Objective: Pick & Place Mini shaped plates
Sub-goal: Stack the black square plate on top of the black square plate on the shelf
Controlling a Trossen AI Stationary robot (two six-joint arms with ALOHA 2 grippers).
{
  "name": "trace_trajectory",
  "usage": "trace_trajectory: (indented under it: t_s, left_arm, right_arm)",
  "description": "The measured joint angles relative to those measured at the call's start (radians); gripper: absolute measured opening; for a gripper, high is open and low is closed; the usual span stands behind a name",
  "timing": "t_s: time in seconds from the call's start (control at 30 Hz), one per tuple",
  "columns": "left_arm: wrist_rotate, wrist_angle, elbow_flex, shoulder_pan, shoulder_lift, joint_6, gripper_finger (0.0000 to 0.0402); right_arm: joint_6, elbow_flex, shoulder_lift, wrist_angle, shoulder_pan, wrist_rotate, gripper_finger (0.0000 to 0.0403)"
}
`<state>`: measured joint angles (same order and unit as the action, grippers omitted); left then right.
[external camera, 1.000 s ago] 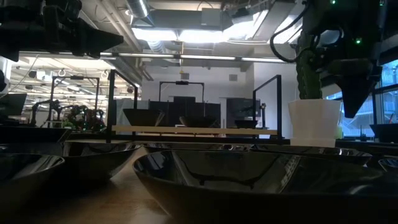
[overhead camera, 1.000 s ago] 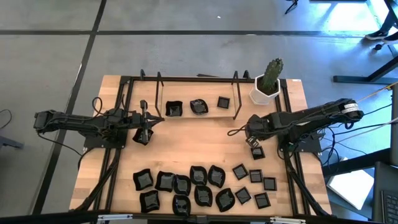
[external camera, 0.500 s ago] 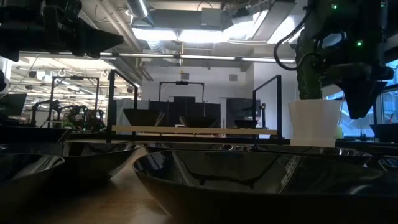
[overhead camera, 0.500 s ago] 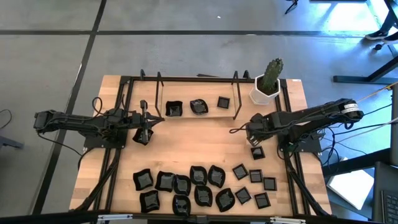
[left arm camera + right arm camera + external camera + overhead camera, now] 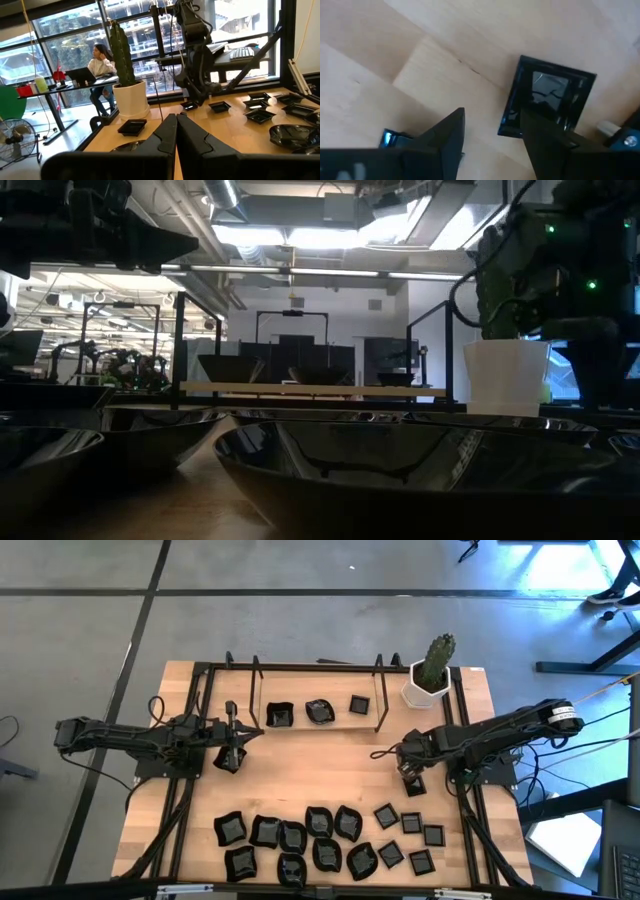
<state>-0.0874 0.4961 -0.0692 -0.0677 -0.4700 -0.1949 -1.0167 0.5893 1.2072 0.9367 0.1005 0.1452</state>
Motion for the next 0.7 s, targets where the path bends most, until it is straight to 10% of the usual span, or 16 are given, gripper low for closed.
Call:
trace_trajectory:
  t_s: [0.7]
  left_arm:
    - [-0.001, 0.000, 0.000, 0.000, 0.000, -0.002, 0.0006]
  right_arm:
    - [0.008, -0.046, 0.051, -0.017, 0.000, 0.039, 0.0190]
